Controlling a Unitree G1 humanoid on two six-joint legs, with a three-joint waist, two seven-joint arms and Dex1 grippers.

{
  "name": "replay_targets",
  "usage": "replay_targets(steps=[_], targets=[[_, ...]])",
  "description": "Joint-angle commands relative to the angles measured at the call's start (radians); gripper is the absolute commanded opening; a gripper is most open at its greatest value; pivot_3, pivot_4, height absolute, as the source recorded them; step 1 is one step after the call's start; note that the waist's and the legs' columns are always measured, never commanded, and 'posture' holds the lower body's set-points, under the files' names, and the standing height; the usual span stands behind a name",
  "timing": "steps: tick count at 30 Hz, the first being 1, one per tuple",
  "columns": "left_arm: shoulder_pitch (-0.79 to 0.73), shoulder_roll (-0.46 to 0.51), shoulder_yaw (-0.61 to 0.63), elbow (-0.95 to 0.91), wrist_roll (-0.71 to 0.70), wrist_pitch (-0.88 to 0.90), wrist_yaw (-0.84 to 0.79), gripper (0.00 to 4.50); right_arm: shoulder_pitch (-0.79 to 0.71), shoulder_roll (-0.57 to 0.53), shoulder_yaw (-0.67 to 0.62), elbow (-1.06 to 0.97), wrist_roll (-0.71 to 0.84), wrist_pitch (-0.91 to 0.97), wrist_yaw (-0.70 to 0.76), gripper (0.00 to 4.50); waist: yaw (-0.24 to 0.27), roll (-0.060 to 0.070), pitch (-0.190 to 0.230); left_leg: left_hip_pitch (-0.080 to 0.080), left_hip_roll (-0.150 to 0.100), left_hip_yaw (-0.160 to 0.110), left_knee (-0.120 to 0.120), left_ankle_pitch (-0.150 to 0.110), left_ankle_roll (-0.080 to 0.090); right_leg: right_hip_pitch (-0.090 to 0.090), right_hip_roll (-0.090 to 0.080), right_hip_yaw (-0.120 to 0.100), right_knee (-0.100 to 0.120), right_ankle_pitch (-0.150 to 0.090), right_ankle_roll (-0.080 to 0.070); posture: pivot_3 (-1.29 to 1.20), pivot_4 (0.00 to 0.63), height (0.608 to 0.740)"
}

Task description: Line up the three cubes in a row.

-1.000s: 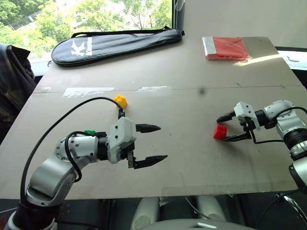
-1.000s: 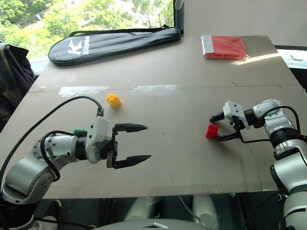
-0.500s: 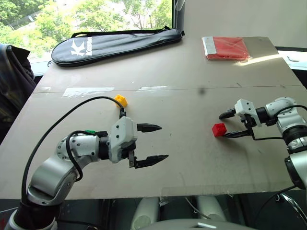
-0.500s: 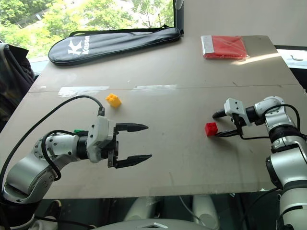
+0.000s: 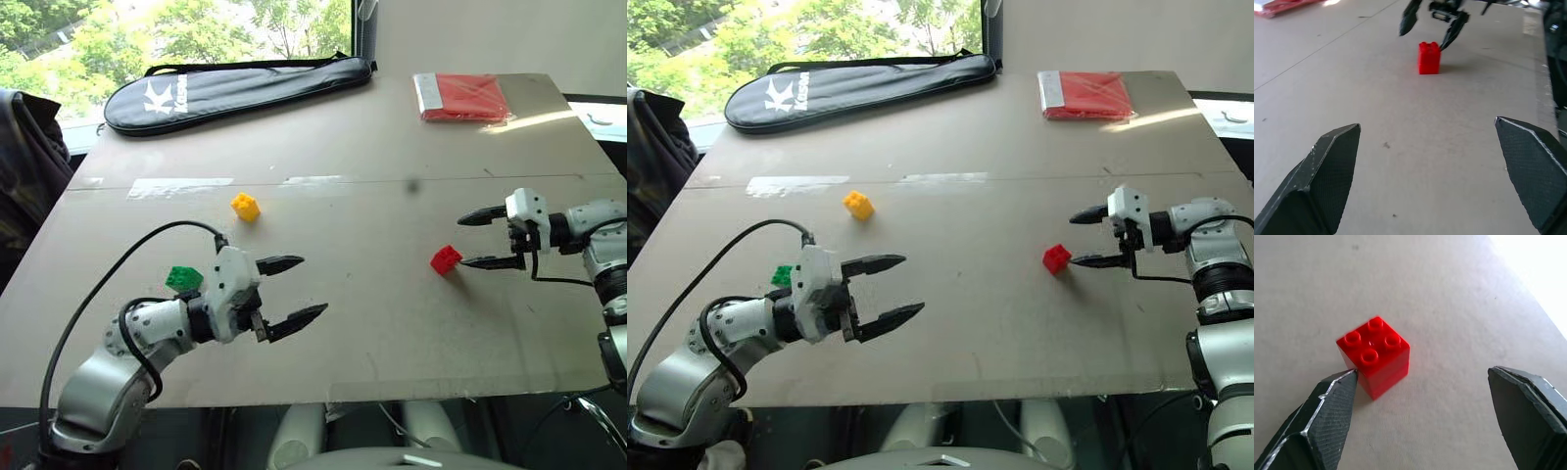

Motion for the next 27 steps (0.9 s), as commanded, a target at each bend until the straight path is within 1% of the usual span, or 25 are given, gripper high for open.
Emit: replay_targets(steps=[1,3,6,10,12,14,16,18,21,24,27], targets=[[0.070,-0.067,0.112,-0.035,0.037,-0.076,0.103,4.50,0.064,-0.040,-0.098,-0.199,0.187,0.152,0.050,4.37,0.002,0.000,0.000,0.000,0.000,0.000,0.000,0.000,0.000,0.000,0.000,0.000,0.000,0.000,0.000,0.00,0.150,0.740],[0.141,-0.098,0.125,-0.072,0.074,-0.102,0.133,4.50,0.137,-0.063,-0.136,-0.305,0.249,0.212,0.050,4.37,0.004,0.000,0.000,0.000,0.000,0.000,0.001,-0.001,0.002,0.000,-0.001,0.000,0.000,0.000,0.000,0.00,0.150,0.740],[0.261,-0.169,0.149,-0.085,0.144,-0.167,0.198,4.50,0.282,-0.093,-0.214,-0.442,0.298,0.290,0.050,4.37,0.008,0.000,0.000,-0.002,0.000,0.000,0.001,-0.001,0.002,0.000,-0.001,0.000,-0.001,0.000,0.000,0.00,0.150,0.740],[0.345,-0.254,0.184,-0.038,0.196,-0.246,0.255,4.50,0.458,-0.094,-0.312,-0.559,0.329,0.298,0.048,4.37,0.023,0.000,-0.001,-0.007,-0.001,-0.003,0.003,-0.002,0.002,-0.003,-0.002,0.000,-0.002,0.000,0.000,0.00,0.150,0.740],[0.370,-0.274,0.186,-0.001,0.223,-0.282,0.260,4.50,0.517,-0.086,-0.334,-0.582,0.298,0.282,0.022,4.37,0.028,0.001,-0.001,-0.006,-0.001,-0.002,0.004,-0.004,0.006,-0.002,-0.001,-0.002,-0.002,0.000,0.000,0.00,0.150,0.740],[0.384,-0.281,0.157,0.019,0.236,-0.308,0.242,4.50,0.533,-0.061,-0.343,-0.586,0.231,0.257,-0.079,4.37,0.026,0.001,-0.001,-0.005,-0.001,-0.001,0.004,-0.004,0.006,-0.001,0.000,-0.003,-0.001,0.000,0.000,0.00,0.150,0.740],[0.388,-0.278,0.123,0.020,0.240,-0.325,0.220,4.50,0.544,-0.048,-0.333,-0.599,0.183,0.256,-0.127,4.37,0.022,0.001,-0.001,-0.003,0.000,0.001,0.005,-0.003,0.006,0.000,0.004,-0.001,-0.001,0.001,0.000,0.00,0.150,0.740],[0.382,-0.260,0.091,-0.002,0.204,-0.318,0.177,4.50,0.558,-0.038,-0.306,-0.608,0.109,0.238,-0.174,4.37,0.023,0.001,-0.001,-0.003,0.000,0.002,0.005,-0.003,0.006,0.000,0.005,0.000,-0.001,0.002,0.000,0.00,0.150,0.740],[0.384,-0.187,0.044,-0.057,0.123,-0.276,0.064,4.50,0.555,-0.003,-0.291,-0.593,0.021,0.224,-0.273,4.37,0.023,0.000,-0.002,-0.003,0.000,0.001,0.005,-0.003,0.006,0.000,0.006,-0.001,0.000,0.002,0.001,0.00,0.150,0.740],[0.373,-0.081,0.016,-0.117,0.036,-0.226,-0.052,4.50,0.535,0.028,-0.292,-0.565,-0.022,0.212,-0.319,4.37,0.023,0.000,-0.002,-0.003,0.000,0.001,0.005,-0.002,0.003,0.000,0.006,0.000,0.000,0.002,0.001,0.00,0.150,0.740],[0.296,0.023,0.017,-0.142,-0.052,-0.150,-0.117,4.50,0.510,0.055,-0.285,-0.569,-0.024,0.256,-0.333,4.37,0.022,0.001,-0.002,-0.003,0.000,0.001,0.005,-0.002,0.004,0.000,0.006,0.000,0.000,0.002,0.000,0.00,0.150,0.740]])
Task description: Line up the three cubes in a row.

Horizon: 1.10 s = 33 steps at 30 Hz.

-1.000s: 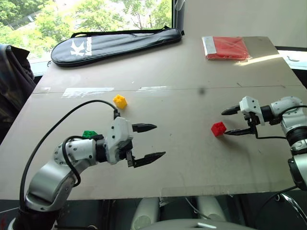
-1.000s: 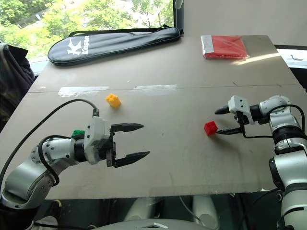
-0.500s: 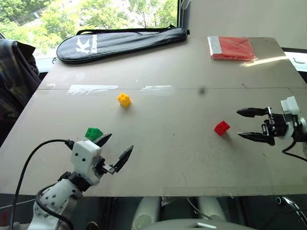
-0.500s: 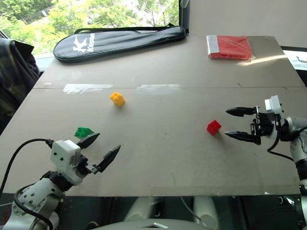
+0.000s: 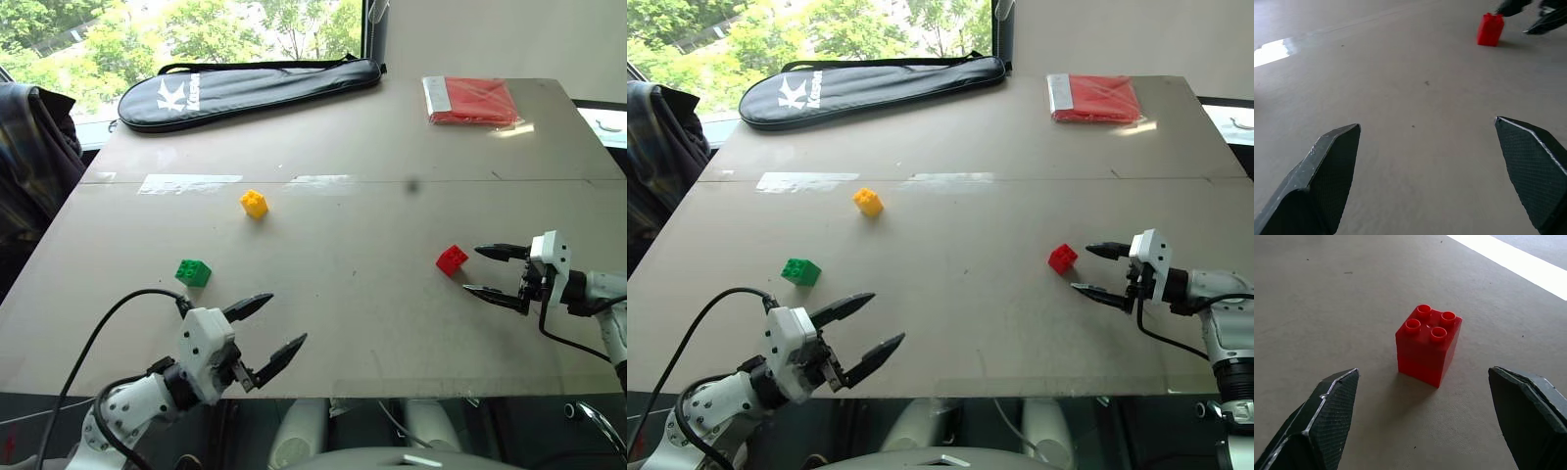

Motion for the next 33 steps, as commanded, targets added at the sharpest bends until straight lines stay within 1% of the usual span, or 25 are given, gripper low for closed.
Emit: replay_targets(steps=[1,2,4,5,7,9,11,15,19,23,29,30,31,32,33], targets=[[-0.081,0.079,0.010,-0.051,-0.103,0.069,-0.063,4.50,-0.032,0.017,0.005,-0.024,-0.010,0.030,-0.021,4.37,0.000,0.000,0.000,0.000,0.000,0.000,0.000,0.000,0.000,0.000,0.000,0.000,0.000,0.000,0.000,0.00,0.150,0.740],[-0.109,0.104,0.013,-0.052,-0.118,0.086,-0.074,4.50,-0.036,0.013,0.021,-0.033,-0.031,0.052,-0.032,4.37,-0.001,0.000,0.000,0.000,0.000,0.000,0.000,0.000,0.001,0.000,0.000,0.000,0.000,0.000,0.000,0.00,0.150,0.740],[-0.161,0.142,0.016,-0.056,-0.136,0.113,-0.087,4.50,-0.054,0.039,0.024,-0.043,-0.060,0.068,-0.102,4.37,-0.005,0.000,0.000,0.000,0.000,0.000,0.000,0.000,0.001,0.000,0.001,0.000,0.000,0.000,0.000,0.00,0.150,0.740],[-0.182,0.154,0.018,-0.057,-0.145,0.124,-0.089,4.50,-0.057,0.034,0.040,-0.065,-0.094,0.091,-0.134,4.37,-0.010,0.000,0.000,0.000,0.000,0.000,0.000,0.000,0.000,0.000,0.001,0.000,0.000,0.000,0.000,0.00,0.150,0.740],[-0.244,0.187,0.035,-0.064,-0.198,0.166,-0.090,4.50,-0.045,0.071,0.033,-0.210,-0.091,0.254,-0.281,4.37,-0.014,0.000,0.000,0.000,0.000,0.000,0.000,0.001,-0.002,0.000,0.001,0.000,0.000,0.000,0.000,0.00,0.150,0.740],[-0.292,0.210,0.042,-0.068,-0.230,0.193,-0.092,4.50,-0.006,0.093,0.018,-0.311,-0.086,0.344,-0.367,4.37,-0.019,0.000,0.000,-0.001,0.000,-0.002,0.000,0.002,-0.003,-0.001,0.000,-0.001,0.001,0.000,0.000,0.00,0.150,0.740],[-0.322,0.223,0.041,-0.069,-0.245,0.211,-0.091,4.50,0.044,0.104,0.003,-0.375,-0.082,0.391,-0.409,4.37,-0.018,0.001,0.000,-0.002,0.000,-0.002,0.000,0.002,-0.003,-0.003,0.000,-0.001,0.002,0.000,0.000,0.00,0.150,0.740],[-0.371,0.231,0.030,-0.059,-0.248,0.226,-0.097,4.50,0.148,0.179,-0.041,-0.510,-0.026,0.464,-0.515,4.37,-0.014,0.000,0.000,-0.004,-0.001,-0.005,-0.001,0.001,-0.003,-0.003,0.000,-0.004,-0.001,0.000,0.000,0.00,0.150,0.740],[-0.395,0.227,0.023,-0.035,-0.237,0.230,-0.112,4.50,0.196,0.241,-0.047,-0.591,-0.025,0.479,-0.601,4.37,-0.023,0.001,0.000,-0.003,0.000,-0.003,-0.001,0.001,-0.003,-0.003,0.000,-0.002,0.000,0.000,0.000,0.00,0.150,0.740],[-0.434,0.220,0.007,-0.012,-0.237,0.232,-0.122,4.50,0.184,0.283,-0.045,-0.584,-0.050,0.441,-0.658,4.37,-0.022,0.001,0.000,-0.002,0.000,-0.002,-0.001,0.001,-0.002,-0.003,0.001,-0.001,0.002,0.000,0.000,0.00,0.150,0.740],[-0.465,0.216,-0.003,0.009,-0.232,0.234,-0.139,4.50,0.152,0.281,-0.035,-0.528,-0.067,0.394,-0.649,4.37,-0.022,0.001,0.000,-0.002,-0.001,-0.002,0.000,0.001,-0.003,-0.003,0.001,-0.001,0.002,0.000,0.000,0.00,0.150,0.740],[-0.468,0.214,0.000,0.012,-0.233,0.239,-0.130,4.50,0.150,0.280,-0.034,-0.522,-0.067,0.392,-0.644,3.99,-0.022,0.001,0.000,-0.002,0.000,-0.002,-0.001,0.001,-0.003,-0.003,0.002,-0.001,0.002,0.000,0.000,0.00,0.150,0.740],[-0.470,0.211,0.001,0.014,-0.232,0.243,-0.122,4.50,0.150,0.278,-0.033,-0.518,-0.066,0.389,-0.639,3.85,-0.022,0.001,0.000,-0.002,0.000,-0.002,-0.001,0.001,-0.003,-0.003,0.002,-0.001,0.002,0.000,0.000,0.00,0.150,0.740],[-0.471,0.208,0.004,0.014,-0.233,0.253,-0.107,4.50,0.150,0.277,-0.032,-0.517,-0.063,0.389,-0.634,3.59,-0.022,0.001,0.000,-0.002,0.000,-0.002,-0.001,0.002,-0.003,-0.003,0.002,-0.001,0.002,0.000,0.000,0.00,0.150,0.740],[-0.474,0.203,0.003,0.014,-0.230,0.265,-0.087,4.50,0.151,0.277,-0.031,-0.516,-0.063,0.388,-0.631,3.08,-0.022,0.001,0.000,-0.002,0.000,-0.002,-0.001,0.001,-0.003,-0.003,0.002,-0.001,0.002,0.000,0.000,0.00,0.150,0.740]])
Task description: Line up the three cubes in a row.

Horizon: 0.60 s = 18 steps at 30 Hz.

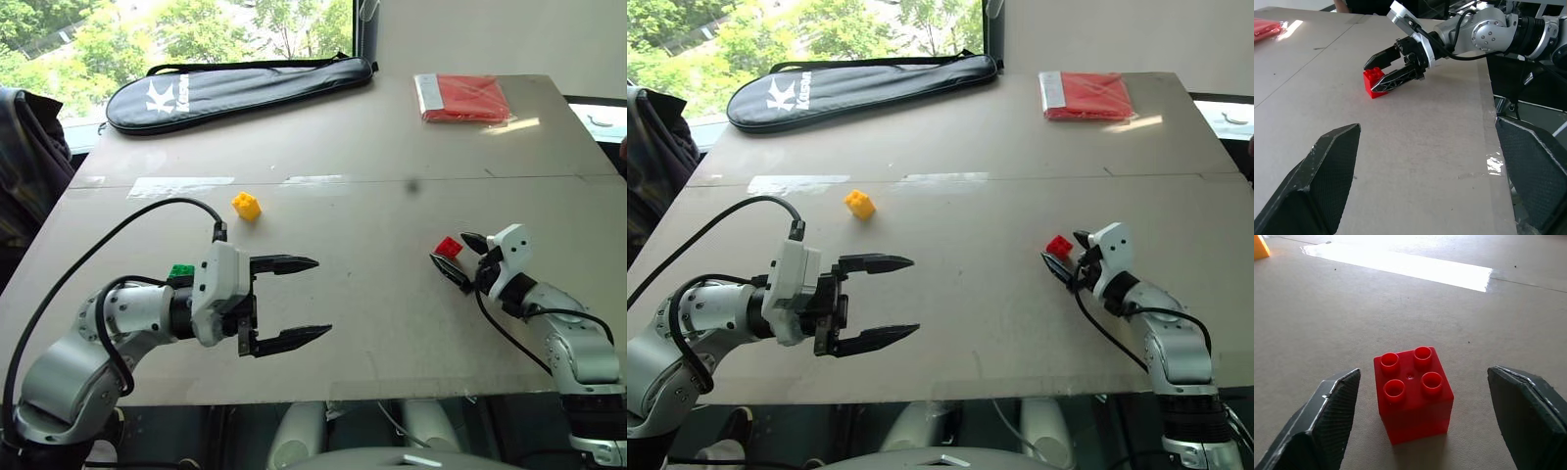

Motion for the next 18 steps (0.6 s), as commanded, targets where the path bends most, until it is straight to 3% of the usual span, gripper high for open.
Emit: replay_targets(steps=[1,3,4,9,13,18], targets=[[-0.015,-0.012,0.004,-0.007,-0.005,0.030,0.055,4.50,-0.005,-0.009,-0.010,-0.014,0.008,-0.023,0.015,2.71,0.000,0.000,0.000,0.000,0.000,0.000,0.000,0.000,0.000,0.000,0.000,0.000,0.000,0.000,0.000,0.00,0.150,0.740],[-0.021,-0.014,-0.011,-0.006,0.032,0.049,0.097,4.50,-0.002,-0.006,-0.008,-0.016,0.006,-0.023,0.014,1.63,0.000,0.000,0.000,0.000,0.000,0.000,0.000,0.000,0.000,0.000,0.000,0.000,0.000,0.000,0.000,0.00,0.150,0.740],[-0.021,-0.016,-0.016,-0.007,0.043,0.049,0.105,4.50,0.000,-0.003,-0.007,-0.019,0.005,-0.023,0.012,1.29,0.000,0.000,0.000,0.000,0.000,0.000,0.000,0.000,0.000,0.000,0.000,0.000,0.000,0.000,0.000,0.00,0.150,0.740],[-0.016,-0.020,-0.028,-0.015,0.065,0.044,0.117,4.50,0.043,0.024,0.002,-0.098,-0.005,0.036,-0.060,1.30,0.001,0.000,0.000,0.000,0.000,0.000,0.000,0.000,0.000,0.000,0.000,0.000,0.000,0.000,0.000,0.00,0.150,0.740],[-0.041,-0.028,-0.046,-0.019,0.062,0.045,0.117,4.50,0.082,0.124,-0.002,-0.255,-0.019,0.232,-0.281,1.30,0.001,0.000,0.000,0.000,0.000,-0.001,0.000,0.000,0.000,0.000,0.000,0.000,0.001,0.000,0.000,0.00,0.150,0.740],[-0.100,-0.037,-0.086,-0.014,0.064,0.056,0.120,4.50,0.115,0.228,0.039,-0.415,-0.053,0.397,-0.458,1.30,0.002,-0.001,-0.001,0.000,0.000,-0.001,0.000,0.000,-0.001,0.000,0.000,0.000,0.001,0.000,0.000,0.00,0.150,0.740]])
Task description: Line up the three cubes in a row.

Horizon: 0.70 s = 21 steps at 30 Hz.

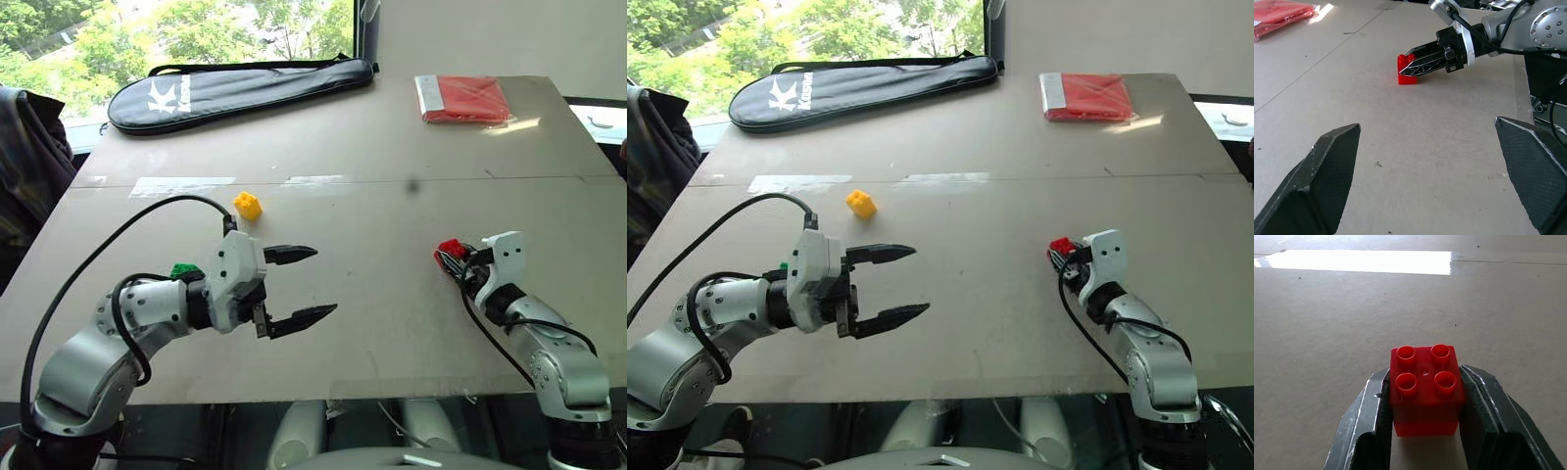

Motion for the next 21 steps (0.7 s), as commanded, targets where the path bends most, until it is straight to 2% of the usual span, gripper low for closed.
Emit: replay_targets(steps=[1,10,16,21], targets=[[-0.041,-0.003,-0.013,-0.013,-0.002,0.002,-0.002,4.50,0.037,0.049,0.037,-0.130,-0.035,0.110,-0.120,1.30,0.001,0.000,0.000,0.000,0.000,-0.001,0.000,0.000,0.000,0.000,0.000,-0.001,0.000,0.000,0.000,0.00,0.150,0.740],[-0.109,0.001,-0.045,0.009,-0.004,0.028,-0.016,4.50,0.101,0.145,0.108,-0.139,-0.172,0.045,-0.273,1.30,0.000,-0.002,-0.002,0.000,0.000,-0.001,0.000,0.001,-0.001,0.000,0.000,-0.001,0.000,0.000,0.000,0.00,0.150,0.740],[-0.118,0.010,-0.054,0.044,0.019,0.010,-0.045,4.50,0.129,0.175,0.126,-0.117,-0.197,0.000,-0.282,1.30,-0.002,-0.002,-0.002,0.000,-0.001,-0.001,0.000,0.001,-0.001,0.000,0.001,-0.001,0.000,0.000,0.000,0.00,0.150,0.740],[-0.101,0.038,-0.022,0.054,-0.057,0.012,-0.165,4.50,0.129,0.185,0.119,-0.090,-0.206,-0.025,-0.280,1.30,-0.003,-0.003,-0.003,0.001,0.000,-0.001,0.000,0.001,-0.001,0.000,0.001,-0.001,0.000,0.000,0.000,0.00,0.150,0.740]])
